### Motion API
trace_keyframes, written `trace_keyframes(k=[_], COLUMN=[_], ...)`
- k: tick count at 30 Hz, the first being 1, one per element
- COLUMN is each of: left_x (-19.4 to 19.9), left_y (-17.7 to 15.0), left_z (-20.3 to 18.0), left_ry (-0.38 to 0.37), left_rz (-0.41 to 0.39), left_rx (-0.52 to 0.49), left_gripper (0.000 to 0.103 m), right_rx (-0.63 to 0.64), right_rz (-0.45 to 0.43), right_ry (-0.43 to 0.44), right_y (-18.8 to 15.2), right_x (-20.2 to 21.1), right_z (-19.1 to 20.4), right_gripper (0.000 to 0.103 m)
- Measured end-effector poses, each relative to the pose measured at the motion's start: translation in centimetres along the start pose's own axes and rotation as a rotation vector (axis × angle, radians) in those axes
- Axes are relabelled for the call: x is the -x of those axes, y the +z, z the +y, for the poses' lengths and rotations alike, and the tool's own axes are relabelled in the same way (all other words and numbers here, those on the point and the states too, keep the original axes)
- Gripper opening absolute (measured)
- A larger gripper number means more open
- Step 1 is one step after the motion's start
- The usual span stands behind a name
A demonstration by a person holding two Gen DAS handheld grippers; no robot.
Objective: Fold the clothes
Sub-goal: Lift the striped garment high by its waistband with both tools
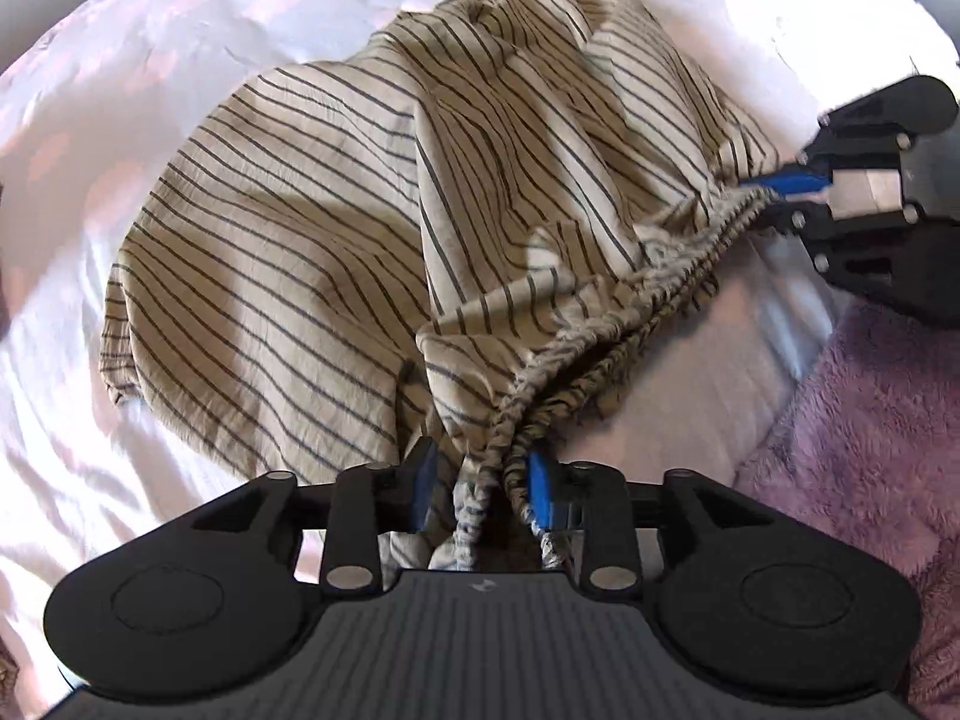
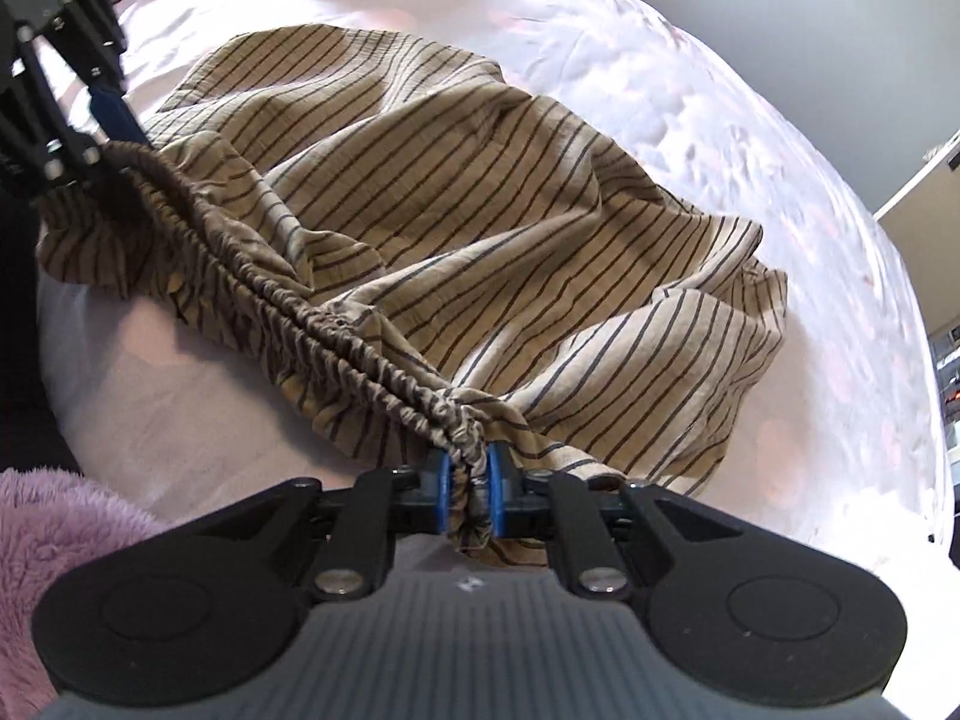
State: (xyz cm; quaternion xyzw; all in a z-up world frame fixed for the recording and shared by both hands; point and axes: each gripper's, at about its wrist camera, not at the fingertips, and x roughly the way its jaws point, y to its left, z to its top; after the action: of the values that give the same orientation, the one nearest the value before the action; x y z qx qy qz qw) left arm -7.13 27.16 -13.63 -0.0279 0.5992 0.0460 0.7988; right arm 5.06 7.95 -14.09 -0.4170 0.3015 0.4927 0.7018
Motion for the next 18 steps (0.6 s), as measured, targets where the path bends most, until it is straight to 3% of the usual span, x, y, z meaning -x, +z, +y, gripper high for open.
trace_keyframes(k=[1,8,9,10,13,16,18], left_x=[0.1,0.8,0.9,1.1,1.6,2.0,2.0], left_y=[-0.2,-1.8,-2.1,-2.4,-3.0,-3.0,-2.9], left_z=[-0.3,-2.5,-2.8,-3.0,-3.2,-2.6,-2.2], left_ry=[0.009,0.065,0.073,0.080,0.085,0.121,0.135], left_rz=[0.007,0.013,0.011,0.009,-0.011,-0.042,-0.055], left_rx=[-0.014,-0.143,-0.163,-0.184,-0.207,-0.183,-0.153], left_gripper=[0.042,0.043,0.039,0.027,0.012,0.008,0.008], right_rx=[-0.017,-0.076,-0.078,-0.082,-0.092,-0.078,-0.062], right_rz=[-0.002,-0.016,-0.017,-0.017,-0.022,-0.033,-0.048], right_ry=[0.006,0.004,0.003,0.002,0.019,0.034,0.024], right_y=[0.0,-0.2,-0.3,-0.4,-0.5,-0.6,-0.7], right_x=[0.0,0.1,0.2,0.3,0.6,0.9,1.3], right_z=[-0.3,-1.0,-1.1,-1.1,-1.3,-1.2,-0.9], right_gripper=[0.014,0.014,0.014,0.014,0.015,0.017,0.027])
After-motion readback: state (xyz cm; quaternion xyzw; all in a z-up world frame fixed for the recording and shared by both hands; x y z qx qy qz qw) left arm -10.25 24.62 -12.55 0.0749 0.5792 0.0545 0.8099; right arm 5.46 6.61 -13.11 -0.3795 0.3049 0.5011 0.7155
